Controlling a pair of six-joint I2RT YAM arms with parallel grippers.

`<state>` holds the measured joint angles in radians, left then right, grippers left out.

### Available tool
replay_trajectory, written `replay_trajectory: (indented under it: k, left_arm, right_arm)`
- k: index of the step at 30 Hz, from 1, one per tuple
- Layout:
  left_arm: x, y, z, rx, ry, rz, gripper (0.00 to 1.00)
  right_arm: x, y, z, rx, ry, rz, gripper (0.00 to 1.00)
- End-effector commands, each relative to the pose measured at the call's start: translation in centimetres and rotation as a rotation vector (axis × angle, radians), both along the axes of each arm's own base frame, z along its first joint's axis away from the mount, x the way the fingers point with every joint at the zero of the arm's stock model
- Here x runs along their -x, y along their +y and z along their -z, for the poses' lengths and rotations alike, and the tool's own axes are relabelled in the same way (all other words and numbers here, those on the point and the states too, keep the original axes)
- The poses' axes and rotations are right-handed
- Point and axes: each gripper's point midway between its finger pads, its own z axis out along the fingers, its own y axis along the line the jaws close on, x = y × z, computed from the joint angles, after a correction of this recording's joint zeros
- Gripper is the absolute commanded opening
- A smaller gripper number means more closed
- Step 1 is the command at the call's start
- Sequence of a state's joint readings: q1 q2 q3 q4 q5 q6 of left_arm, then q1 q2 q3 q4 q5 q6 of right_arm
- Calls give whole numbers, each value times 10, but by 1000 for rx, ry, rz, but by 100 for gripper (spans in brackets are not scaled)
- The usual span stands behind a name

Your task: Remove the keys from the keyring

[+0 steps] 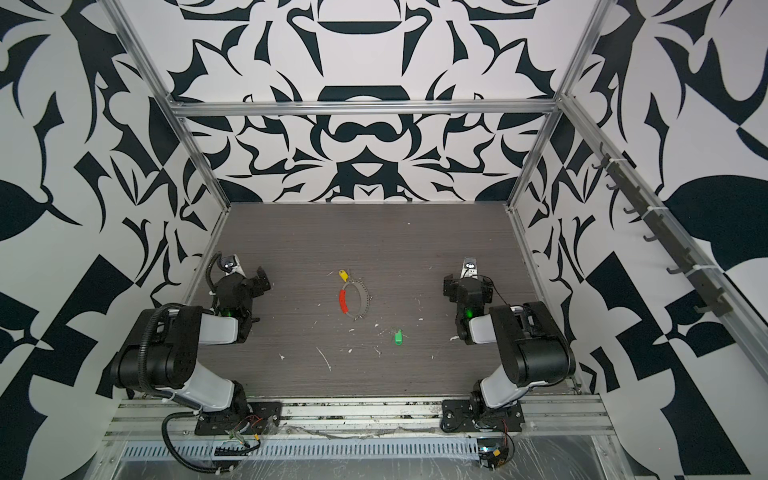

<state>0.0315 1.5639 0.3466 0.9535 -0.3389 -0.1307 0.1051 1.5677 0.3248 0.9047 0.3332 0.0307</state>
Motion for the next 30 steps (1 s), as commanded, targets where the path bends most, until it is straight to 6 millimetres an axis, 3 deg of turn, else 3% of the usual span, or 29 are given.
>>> replay_trajectory:
  k: [1, 20, 22, 25, 27, 30]
  left_arm:
    - [-4, -1, -7, 0, -30, 2, 99]
    - [-4, -1, -7, -1, -31, 2, 99]
    - [-4, -1, -8, 0, -32, 3, 99]
    - [-4, -1, -8, -1, -33, 2, 99]
    - [-4, -1, -8, 0, -33, 2, 99]
    - [-3, -1, -7, 0, -33, 1, 99]
  right_arm:
    - [-8, -2, -19, -12, -72, 20, 100]
    - [-8, 0, -20, -11, -76, 9, 100]
    - [-10, 9, -37, -8, -94, -31, 100]
    - [-12, 24, -76, 8, -56, -90, 100]
    - [-11, 34, -116, -15, -107, -133, 100]
    - [-9, 39, -147, -15, -176, -171, 100]
